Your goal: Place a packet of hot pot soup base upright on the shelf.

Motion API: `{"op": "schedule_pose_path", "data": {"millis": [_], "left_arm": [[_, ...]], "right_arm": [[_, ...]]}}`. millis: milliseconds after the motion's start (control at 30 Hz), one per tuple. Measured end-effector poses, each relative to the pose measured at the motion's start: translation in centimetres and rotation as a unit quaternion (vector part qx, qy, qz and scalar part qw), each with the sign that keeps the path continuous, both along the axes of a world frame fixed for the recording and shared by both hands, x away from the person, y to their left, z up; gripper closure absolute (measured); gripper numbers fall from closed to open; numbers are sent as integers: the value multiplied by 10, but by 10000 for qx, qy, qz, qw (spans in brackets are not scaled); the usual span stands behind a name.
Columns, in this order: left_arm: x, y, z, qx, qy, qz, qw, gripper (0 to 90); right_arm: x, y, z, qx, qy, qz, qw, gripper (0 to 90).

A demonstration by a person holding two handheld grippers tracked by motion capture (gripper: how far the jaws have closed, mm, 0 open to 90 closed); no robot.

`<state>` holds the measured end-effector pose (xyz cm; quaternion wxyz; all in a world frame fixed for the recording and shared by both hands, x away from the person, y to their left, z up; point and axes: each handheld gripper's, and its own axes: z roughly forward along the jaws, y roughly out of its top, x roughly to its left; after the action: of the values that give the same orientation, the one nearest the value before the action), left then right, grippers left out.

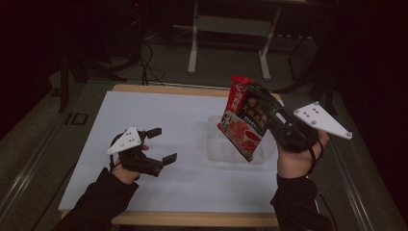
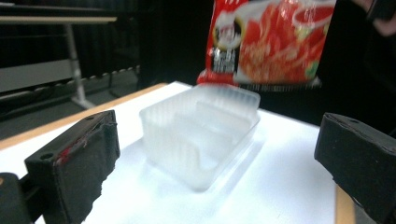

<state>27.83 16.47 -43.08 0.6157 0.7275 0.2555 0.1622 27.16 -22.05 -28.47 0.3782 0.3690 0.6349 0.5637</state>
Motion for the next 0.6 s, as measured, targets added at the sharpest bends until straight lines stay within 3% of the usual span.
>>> {"op": "schedule_pose_path", "data": {"millis": [200,333,467,600], "left_arm": [[-7,6,-22,122,162,155,9997,0],[-10,9,-32,32,237,167,9996,0],[-12,10,-38,-111,234,203,9995,1],[-14,9,-43,-70,157,244,9996,1]], "right_arm": [[12,-5,-9,-27,-55,-457,9989,752],[21,-7,-16,-39,-2,-686,9976,752],[31,-8,-25,-82,71,-887,9960,753],[41,-10,-36,-69,176,-1045,9943,752]]}}
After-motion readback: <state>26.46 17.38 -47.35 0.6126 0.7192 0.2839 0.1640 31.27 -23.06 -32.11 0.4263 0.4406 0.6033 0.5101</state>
